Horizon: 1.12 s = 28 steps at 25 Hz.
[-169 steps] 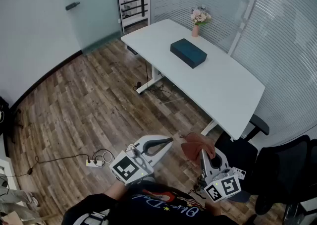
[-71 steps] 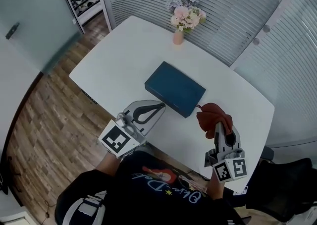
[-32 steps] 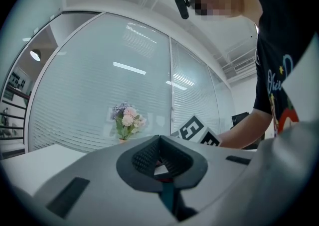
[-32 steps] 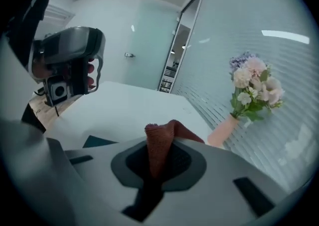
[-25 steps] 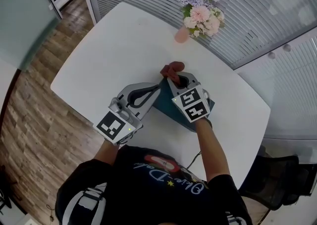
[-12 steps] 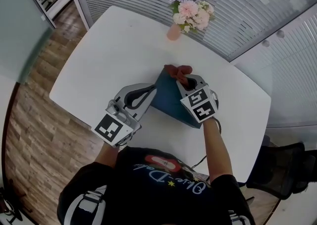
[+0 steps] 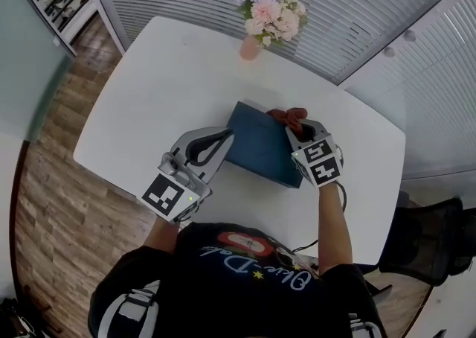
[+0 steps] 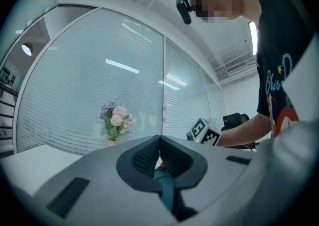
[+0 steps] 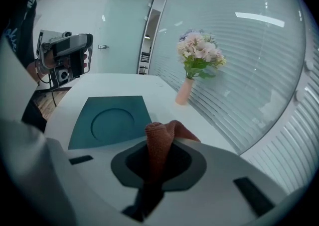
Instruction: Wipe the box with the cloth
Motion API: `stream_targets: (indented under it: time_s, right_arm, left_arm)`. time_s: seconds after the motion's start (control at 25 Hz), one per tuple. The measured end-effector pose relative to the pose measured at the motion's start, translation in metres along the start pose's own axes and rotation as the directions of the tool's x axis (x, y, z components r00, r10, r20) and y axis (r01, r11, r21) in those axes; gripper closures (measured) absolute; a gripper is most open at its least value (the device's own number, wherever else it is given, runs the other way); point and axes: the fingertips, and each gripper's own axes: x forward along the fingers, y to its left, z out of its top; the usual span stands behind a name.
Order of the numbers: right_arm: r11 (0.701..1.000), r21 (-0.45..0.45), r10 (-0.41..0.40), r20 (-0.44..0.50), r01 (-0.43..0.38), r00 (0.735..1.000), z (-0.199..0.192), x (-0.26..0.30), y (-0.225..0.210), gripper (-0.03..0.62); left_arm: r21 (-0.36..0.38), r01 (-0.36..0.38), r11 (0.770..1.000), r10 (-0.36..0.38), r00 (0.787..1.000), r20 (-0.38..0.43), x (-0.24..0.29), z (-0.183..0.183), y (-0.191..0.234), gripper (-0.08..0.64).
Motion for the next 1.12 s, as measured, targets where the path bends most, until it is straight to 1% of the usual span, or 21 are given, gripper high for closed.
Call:
stream_targets:
  time_s: [0.24, 0.4, 0.52, 0.72, 0.8, 0.88, 0.96, 1.0, 1.08, 1.12]
  right_arm:
    - [0.997, 0.044, -0.063, -0.03, 0.064, 0.998, -0.03, -0.021, -0.013, 0.565]
    - [0.992, 0.073, -0.096, -0.046, 0.099, 0.994, -0.045, -0.034, -0.017, 0.565]
    - [0.989, 0.078, -0.121, -0.064, 0.125, 0.991, -0.054, -0.041, -0.02, 0.565]
    - [0.984, 0.107, -0.137, -0.075, 0.144, 0.988, -0.063, -0.046, -0.022, 0.565]
    - [0.984, 0.105, -0.139, -0.078, 0.147, 0.987, -0.062, -0.046, -0.023, 0.565]
    - [0.979, 0.104, -0.168, -0.08, 0.176, 0.982, -0.06, -0.048, -0.027, 0.565]
    - [0.964, 0.108, -0.237, -0.059, 0.242, 0.97, -0.051, -0.056, -0.038, 0.565]
    - [0.954, 0.105, -0.277, -0.034, 0.279, 0.96, -0.042, -0.061, -0.045, 0.565]
    - [0.934, 0.092, -0.349, 0.044, 0.344, 0.936, -0.015, -0.072, -0.056, 0.565]
    - [0.927, 0.083, -0.371, 0.095, 0.365, 0.924, 0.002, -0.076, -0.057, 0.565]
  left_arm:
    - [0.012, 0.017, 1.0, -0.017, 1.0, 0.0, 0.0, -0.001, -0.003, 0.557]
    - [0.011, 0.011, 1.0, -0.011, 1.0, 0.002, -0.002, 0.0, -0.003, 0.557]
    - [0.007, 0.006, 1.0, -0.006, 1.0, 0.005, -0.003, 0.0, -0.004, 0.557]
    - [0.001, 0.01, 1.0, -0.01, 1.0, 0.018, -0.003, 0.001, -0.005, 0.557]
    - [0.004, 0.012, 1.0, -0.012, 1.0, 0.023, -0.004, 0.002, -0.005, 0.557]
    - [0.002, 0.008, 1.0, -0.008, 1.0, 0.024, -0.004, 0.003, -0.005, 0.557]
    - [0.004, 0.003, 1.0, -0.003, 1.0, 0.015, -0.006, 0.003, -0.003, 0.557]
    - [0.006, 0.002, 1.0, -0.002, 1.0, 0.012, -0.007, 0.002, -0.002, 0.557]
    - [0.008, -0.004, 1.0, 0.004, 1.0, 0.009, -0.008, 0.0, 0.0, 0.557]
    - [0.005, -0.009, 1.0, 0.009, 1.0, 0.01, -0.009, 0.0, 0.001, 0.557]
